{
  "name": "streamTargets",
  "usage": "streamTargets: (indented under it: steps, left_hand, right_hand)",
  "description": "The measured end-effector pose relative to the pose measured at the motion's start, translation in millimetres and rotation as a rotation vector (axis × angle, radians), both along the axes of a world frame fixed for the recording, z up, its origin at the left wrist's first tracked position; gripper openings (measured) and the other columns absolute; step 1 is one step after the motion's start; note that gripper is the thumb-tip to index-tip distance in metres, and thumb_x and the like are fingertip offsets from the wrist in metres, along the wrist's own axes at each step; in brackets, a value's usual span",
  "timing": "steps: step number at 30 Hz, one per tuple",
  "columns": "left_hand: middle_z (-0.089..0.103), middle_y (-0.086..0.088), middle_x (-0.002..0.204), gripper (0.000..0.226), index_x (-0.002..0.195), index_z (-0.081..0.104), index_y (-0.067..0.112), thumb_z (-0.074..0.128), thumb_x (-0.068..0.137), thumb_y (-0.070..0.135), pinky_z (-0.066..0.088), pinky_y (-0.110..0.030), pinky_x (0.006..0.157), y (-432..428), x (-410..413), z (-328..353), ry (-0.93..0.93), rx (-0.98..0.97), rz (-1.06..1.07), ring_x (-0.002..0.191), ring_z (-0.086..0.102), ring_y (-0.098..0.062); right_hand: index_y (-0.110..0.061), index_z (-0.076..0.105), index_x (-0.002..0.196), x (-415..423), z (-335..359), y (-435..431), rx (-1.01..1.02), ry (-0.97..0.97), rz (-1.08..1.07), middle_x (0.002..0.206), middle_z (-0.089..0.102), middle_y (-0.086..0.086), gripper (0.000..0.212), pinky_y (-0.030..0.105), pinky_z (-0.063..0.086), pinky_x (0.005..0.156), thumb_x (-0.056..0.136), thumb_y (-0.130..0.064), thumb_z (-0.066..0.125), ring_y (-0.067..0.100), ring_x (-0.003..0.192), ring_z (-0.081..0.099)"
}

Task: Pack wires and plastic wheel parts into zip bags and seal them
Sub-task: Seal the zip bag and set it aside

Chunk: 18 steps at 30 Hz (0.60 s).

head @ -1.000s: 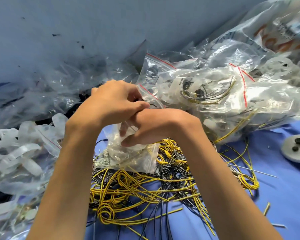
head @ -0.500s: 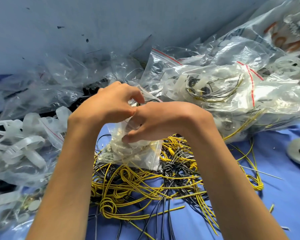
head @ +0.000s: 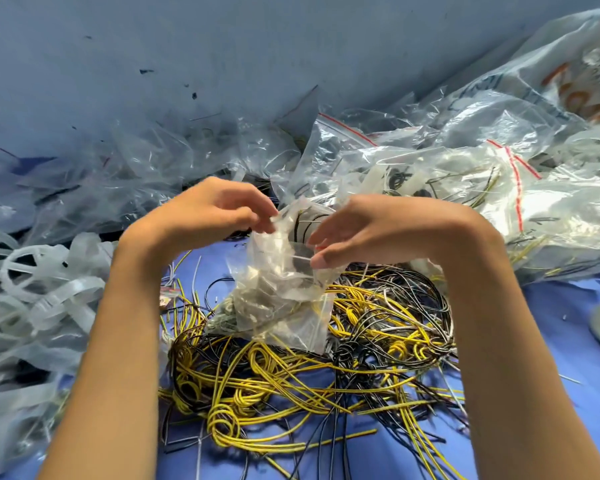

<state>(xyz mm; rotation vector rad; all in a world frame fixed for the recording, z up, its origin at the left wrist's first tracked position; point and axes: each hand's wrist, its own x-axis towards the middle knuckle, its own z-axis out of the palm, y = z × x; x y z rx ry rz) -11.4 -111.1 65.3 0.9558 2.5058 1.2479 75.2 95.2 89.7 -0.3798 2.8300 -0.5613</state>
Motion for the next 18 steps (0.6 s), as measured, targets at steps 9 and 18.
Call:
streamTargets:
  steps: [9,18]
  left_hand:
    - [0.051,-0.013,0.128,0.025,0.099,0.068,0.021,0.052,0.083,0.008,0.035,-0.033,0.103,36.0,-106.7,-70.0,0.152,-0.116,0.53,0.122,0.043,-0.027]
    - [0.015,-0.01,0.15,0.038,0.122,0.056,0.019,0.057,0.085,0.021,0.019,-0.046,0.109,30.5,-150.4,-101.7,0.144,-0.43,0.58,0.138,0.008,-0.028]
  right_hand:
    - [-0.042,0.061,0.119,-4.0,-3.7,1.6,-0.034,-0.01,0.014,0.113,0.065,-0.017,0.031,0.014,0.043,0.076,0.089,-0.044,0.058,0.003,0.095,0.06]
    - [-0.043,0.065,0.112,-8.7,-7.8,5.5,-0.045,0.01,-0.006,0.096,0.062,-0.023,0.026,0.007,0.037,0.065,0.087,-0.045,0.059,-0.005,0.086,0.057]
